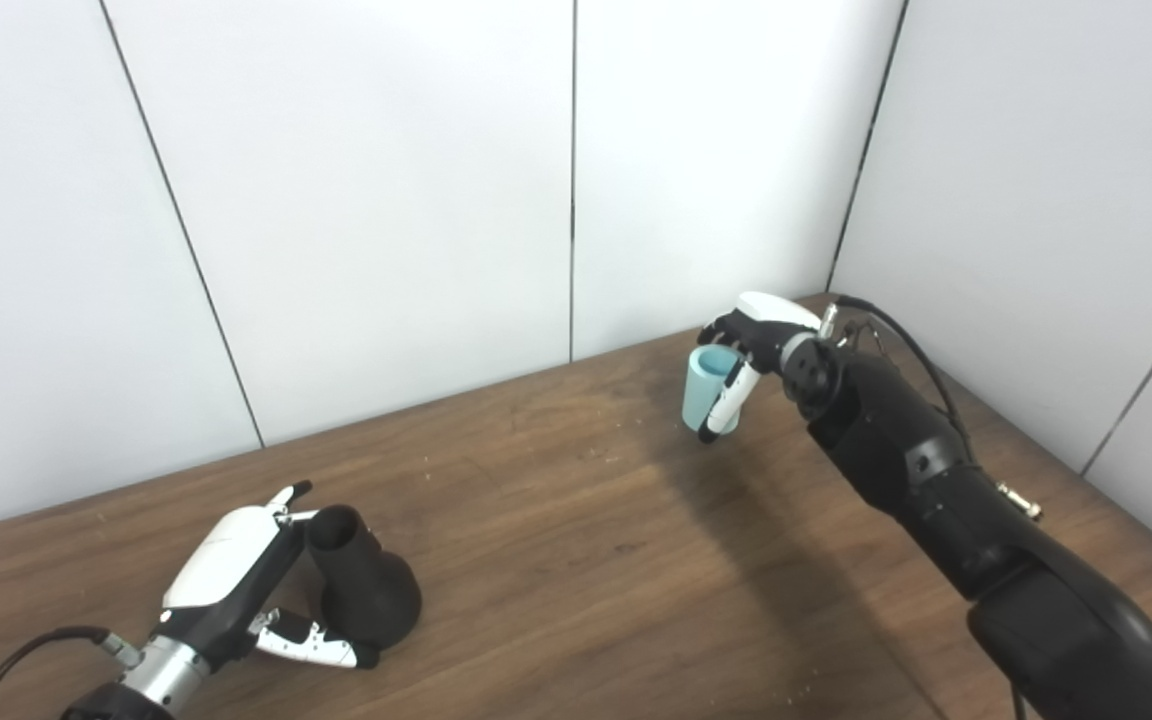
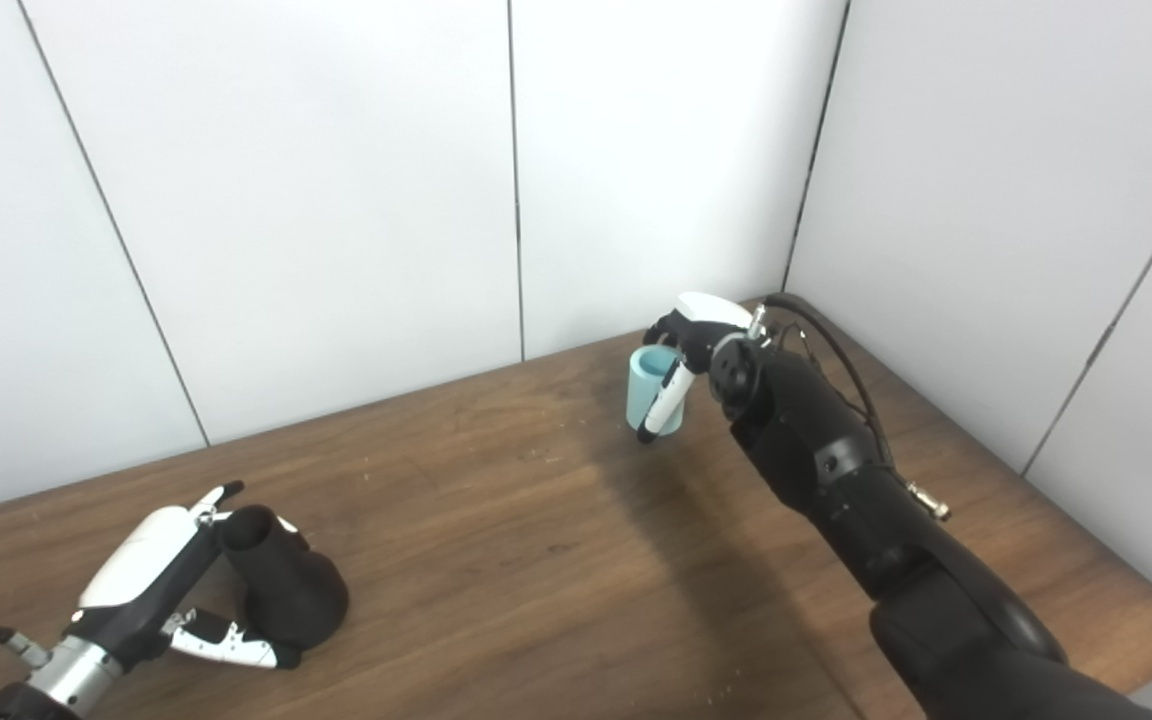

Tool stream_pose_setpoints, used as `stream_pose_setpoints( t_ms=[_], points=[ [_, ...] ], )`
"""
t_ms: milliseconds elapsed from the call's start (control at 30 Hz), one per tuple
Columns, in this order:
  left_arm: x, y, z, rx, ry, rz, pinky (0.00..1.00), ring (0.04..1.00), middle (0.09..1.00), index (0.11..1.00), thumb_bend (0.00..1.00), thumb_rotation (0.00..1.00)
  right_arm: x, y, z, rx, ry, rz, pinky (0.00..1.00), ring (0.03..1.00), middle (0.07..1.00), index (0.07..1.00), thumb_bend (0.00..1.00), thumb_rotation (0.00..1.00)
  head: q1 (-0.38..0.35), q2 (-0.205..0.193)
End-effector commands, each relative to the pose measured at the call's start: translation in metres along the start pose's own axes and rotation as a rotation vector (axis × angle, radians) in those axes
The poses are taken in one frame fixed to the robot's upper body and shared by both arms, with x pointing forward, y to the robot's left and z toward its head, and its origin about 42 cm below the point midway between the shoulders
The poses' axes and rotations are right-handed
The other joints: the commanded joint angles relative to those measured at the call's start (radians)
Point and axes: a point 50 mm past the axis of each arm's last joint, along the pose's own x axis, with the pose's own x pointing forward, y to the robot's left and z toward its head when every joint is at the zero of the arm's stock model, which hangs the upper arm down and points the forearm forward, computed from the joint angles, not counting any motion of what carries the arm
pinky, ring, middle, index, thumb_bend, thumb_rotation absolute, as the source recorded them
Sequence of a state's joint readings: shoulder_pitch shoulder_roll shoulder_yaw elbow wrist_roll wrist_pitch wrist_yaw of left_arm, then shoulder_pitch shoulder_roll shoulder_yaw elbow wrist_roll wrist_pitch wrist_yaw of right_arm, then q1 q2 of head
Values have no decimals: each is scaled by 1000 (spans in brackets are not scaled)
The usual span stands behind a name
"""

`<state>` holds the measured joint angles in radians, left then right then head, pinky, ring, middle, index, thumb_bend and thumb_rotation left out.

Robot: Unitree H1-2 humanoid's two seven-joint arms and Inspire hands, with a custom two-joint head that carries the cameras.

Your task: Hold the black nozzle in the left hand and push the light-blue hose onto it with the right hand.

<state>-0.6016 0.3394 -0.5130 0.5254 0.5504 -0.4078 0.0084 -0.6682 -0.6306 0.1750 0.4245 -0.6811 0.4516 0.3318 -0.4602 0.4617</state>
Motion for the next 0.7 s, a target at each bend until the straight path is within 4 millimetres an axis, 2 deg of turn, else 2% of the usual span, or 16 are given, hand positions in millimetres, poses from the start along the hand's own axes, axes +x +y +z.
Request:
stream_pose_setpoints(
  t_ms=[0, 133, 233, 333, 367, 400, 433, 500, 567, 667],
  points=[
    [-29, -27, -21, 60, 98, -181, 1000, 580, 482, 484, 526, 0, -2, -32, 5, -24, -34, -101, 793, 800, 812, 826, 899, 123, 0, 2],
    [-29, -26, -20, 61, 101, -185, 1000, 584, 482, 484, 526, 0, -2, -30, 4, -43, -31, -104, 844, 818, 806, 810, 865, 119, 2, 7],
    [-29, -23, -21, 59, 102, -185, 1000, 586, 482, 484, 526, 0, -2, -30, 7, -50, -29, -117, 856, 814, 765, 770, 822, 99, 0, 10],
    [-30, -21, -22, 60, 102, -183, 1000, 580, 482, 484, 526, 0, -3, -30, 9, -49, -23, -133, 845, 714, 681, 687, 783, 59, 3, 13],
    [-30, -21, -22, 59, 102, -182, 1000, 578, 482, 484, 526, 0, -3, -30, 10, -47, -21, -140, 804, 660, 644, 660, 775, 44, 3, 13],
    [-30, -20, -23, 57, 102, -181, 1000, 578, 482, 484, 526, 0, -4, -30, 10, -45, -21, -147, 692, 580, 556, 596, 653, 23, 2, 14],
    [-30, -20, -23, 56, 103, -181, 1000, 577, 482, 484, 526, 0, -5, -30, 10, -42, -21, -156, 568, 505, 495, 559, 577, 9, 0, 15],
    [-31, -20, -23, 56, 103, -182, 1000, 580, 482, 484, 526, 0, -4, -29, 10, -37, -18, -175, 404, 431, 473, 541, 534, 2, 0, 15],
    [-31, -20, -23, 56, 102, -183, 1000, 584, 481, 485, 526, 0, -5, -28, 9, -32, -17, -188, 355, 413, 482, 524, 521, 0, 0, 15],
    [-30, -19, -23, 61, 103, -186, 1000, 586, 481, 485, 526, 0, -6, -26, 9, -24, -22, -214, 357, 420, 485, 508, 520, 0, -1, 18]
  ],
)
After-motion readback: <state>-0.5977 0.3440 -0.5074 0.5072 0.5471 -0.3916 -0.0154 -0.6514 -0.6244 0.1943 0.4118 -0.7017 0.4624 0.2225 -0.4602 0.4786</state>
